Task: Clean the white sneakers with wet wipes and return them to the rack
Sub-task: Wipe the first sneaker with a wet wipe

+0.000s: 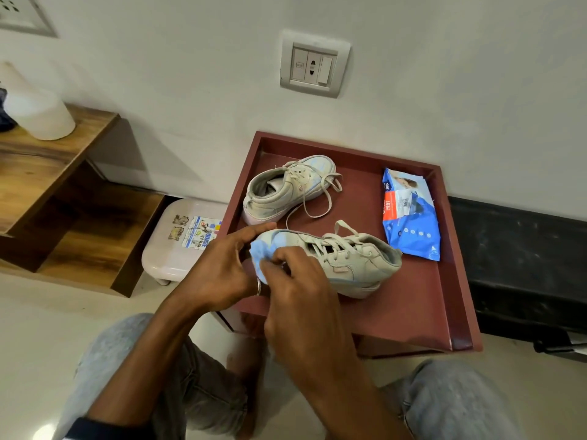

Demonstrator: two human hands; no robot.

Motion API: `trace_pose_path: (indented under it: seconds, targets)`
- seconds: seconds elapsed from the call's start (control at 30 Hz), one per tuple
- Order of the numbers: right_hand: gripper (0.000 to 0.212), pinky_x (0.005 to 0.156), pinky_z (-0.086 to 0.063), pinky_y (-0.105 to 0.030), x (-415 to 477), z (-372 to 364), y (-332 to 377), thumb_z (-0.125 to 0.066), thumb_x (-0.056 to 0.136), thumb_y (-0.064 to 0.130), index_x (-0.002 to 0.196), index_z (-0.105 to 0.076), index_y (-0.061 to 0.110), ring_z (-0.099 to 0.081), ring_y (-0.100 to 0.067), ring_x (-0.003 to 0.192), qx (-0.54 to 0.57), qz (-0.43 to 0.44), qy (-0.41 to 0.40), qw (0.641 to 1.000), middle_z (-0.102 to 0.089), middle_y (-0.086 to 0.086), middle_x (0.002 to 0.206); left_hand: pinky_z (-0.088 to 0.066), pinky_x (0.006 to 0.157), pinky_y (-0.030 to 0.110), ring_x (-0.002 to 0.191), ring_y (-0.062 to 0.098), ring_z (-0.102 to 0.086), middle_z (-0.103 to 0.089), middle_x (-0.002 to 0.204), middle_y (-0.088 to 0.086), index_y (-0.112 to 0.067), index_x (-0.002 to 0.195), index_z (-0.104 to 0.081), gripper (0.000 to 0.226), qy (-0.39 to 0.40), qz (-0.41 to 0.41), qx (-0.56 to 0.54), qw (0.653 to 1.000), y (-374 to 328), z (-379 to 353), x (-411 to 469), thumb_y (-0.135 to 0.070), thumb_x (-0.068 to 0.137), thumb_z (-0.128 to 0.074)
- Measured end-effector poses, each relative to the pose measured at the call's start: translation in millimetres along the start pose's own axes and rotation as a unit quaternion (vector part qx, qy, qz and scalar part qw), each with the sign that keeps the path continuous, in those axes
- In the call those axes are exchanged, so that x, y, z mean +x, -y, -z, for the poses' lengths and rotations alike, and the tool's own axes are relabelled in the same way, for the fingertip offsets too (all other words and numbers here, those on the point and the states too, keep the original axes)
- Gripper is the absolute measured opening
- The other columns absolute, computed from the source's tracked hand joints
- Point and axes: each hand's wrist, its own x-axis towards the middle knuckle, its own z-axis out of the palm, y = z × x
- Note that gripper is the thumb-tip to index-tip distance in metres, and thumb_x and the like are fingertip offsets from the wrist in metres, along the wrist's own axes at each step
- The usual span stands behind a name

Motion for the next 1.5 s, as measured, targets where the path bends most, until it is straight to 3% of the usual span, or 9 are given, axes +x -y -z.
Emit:
trace_pose_path:
  seconds: [0.13,0.37,0.47,0.6,0.73,0.93,1.1,1.3,1.5]
  targets:
    - [0.029,0.077,-0.039,-0.018,17.2,-3.5,-8.7,-0.056,0.087,0.005,0.113,-0.068,0.009,-0.056,-0.018,0.094,0.01,-0.023,-0.062,0.998,-0.059,-0.004,0.106,-0.045,0.081,0.002,0.102,-0.014,-0.063,-0.065,0.106,-0.041,-0.034,0.125,-0.06,0.08,0.01,0.004,-0.015,1.0,-3.8,-1.9,1.7,0.015,0.065,-0.08]
    - [0.037,0.073,-0.035,-0.02,41.2,-4.9,-19.2,-0.064,0.079,0.0,0.113,-0.07,0.013,-0.057,-0.021,0.093,-0.004,-0.068,-0.007,0.998,-0.063,-0.005,0.103,-0.048,0.081,0.004,0.1,-0.01,-0.065,-0.065,0.105,-0.041,-0.038,0.123,-0.059,0.078,0.025,-0.014,0.018,0.999,-0.8,0.1,-5.9,-0.003,0.061,-0.09]
    - [0.038,0.074,-0.044,-0.021,8.2,-4.5,-6.0,-0.067,0.076,0.001,0.112,-0.07,0.013,-0.056,-0.02,0.095,-0.024,-0.034,-0.013,0.999,-0.062,-0.003,0.105,-0.047,0.079,0.003,0.098,-0.013,-0.064,-0.064,0.101,-0.044,-0.043,0.121,-0.06,0.077,0.007,-0.016,0.038,0.999,4.6,1.2,-0.4,0.005,0.065,-0.084]
    - [0.034,0.077,-0.049,-0.027,5.3,-8.4,-13.8,-0.066,0.079,-0.002,0.109,-0.072,0.011,-0.057,-0.021,0.092,-0.011,-0.032,-0.066,0.997,-0.063,-0.003,0.101,-0.041,0.08,-0.003,0.098,-0.026,-0.057,-0.056,0.099,-0.055,-0.05,0.127,-0.061,0.074,-0.014,-0.026,0.044,0.999,2.2,-2.5,2.1,-0.011,0.068,-0.081]
    - [0.032,0.074,-0.044,-0.021,39.0,-11.9,-26.4,-0.059,0.083,0.006,0.109,-0.073,0.017,-0.06,-0.018,0.086,0.036,-0.059,-0.078,0.995,-0.067,-0.001,0.095,-0.047,0.079,0.003,0.094,-0.016,-0.064,-0.065,0.096,-0.037,-0.026,0.124,-0.065,0.069,0.018,-0.012,0.044,0.999,1.5,-6.8,-4.9,-0.005,0.063,-0.089]
    - [0.031,0.083,-0.053,-0.03,3.8,-12.9,-14.6,-0.06,0.084,0.006,0.112,-0.073,0.011,-0.057,-0.02,0.1,0.022,-0.003,-0.051,0.998,-0.066,-0.002,0.109,-0.055,0.062,0.028,0.072,0.008,-0.068,-0.07,0.079,-0.01,-0.027,0.087,-0.068,0.036,0.002,-0.016,0.061,0.998,4.3,-7.4,-1.8,0.001,0.068,-0.081]
    - [0.028,0.083,-0.052,-0.03,-7.4,-10.3,-35.6,-0.057,0.086,0.005,0.108,-0.074,0.009,-0.06,-0.021,0.097,-0.017,0.004,-0.084,0.996,-0.068,-0.003,0.105,-0.056,0.076,0.015,0.088,-0.003,-0.071,-0.075,0.096,-0.024,-0.039,0.11,-0.07,0.054,0.024,0.033,0.028,0.999,-5.6,-3.7,-1.0,-0.018,0.065,-0.094]
    - [0.032,0.078,-0.053,-0.032,-11.1,-3.4,-58.9,-0.062,0.078,-0.006,0.103,-0.075,0.009,-0.059,-0.023,0.089,-0.057,-0.063,-0.122,0.989,-0.07,-0.003,0.1,-0.048,0.069,0.004,0.084,-0.012,-0.068,-0.072,0.09,-0.034,-0.048,0.098,-0.067,0.049,0.037,0.07,0.023,0.997,-11.4,-2.4,-2.2,-0.04,0.06,-0.096]
    - [0.044,0.085,-0.05,-0.026,-13.7,-15.1,-17.8,-0.04,0.088,0.011,0.124,-0.065,0.011,-0.055,-0.021,0.104,-0.036,0.057,-0.033,0.997,-0.063,-0.003,0.117,-0.046,0.059,0.009,0.068,-0.008,-0.063,-0.065,0.073,-0.036,-0.044,0.078,-0.058,0.038,0.009,0.057,0.09,0.994,-2.2,-4.2,-2.6,-0.014,0.076,-0.081]
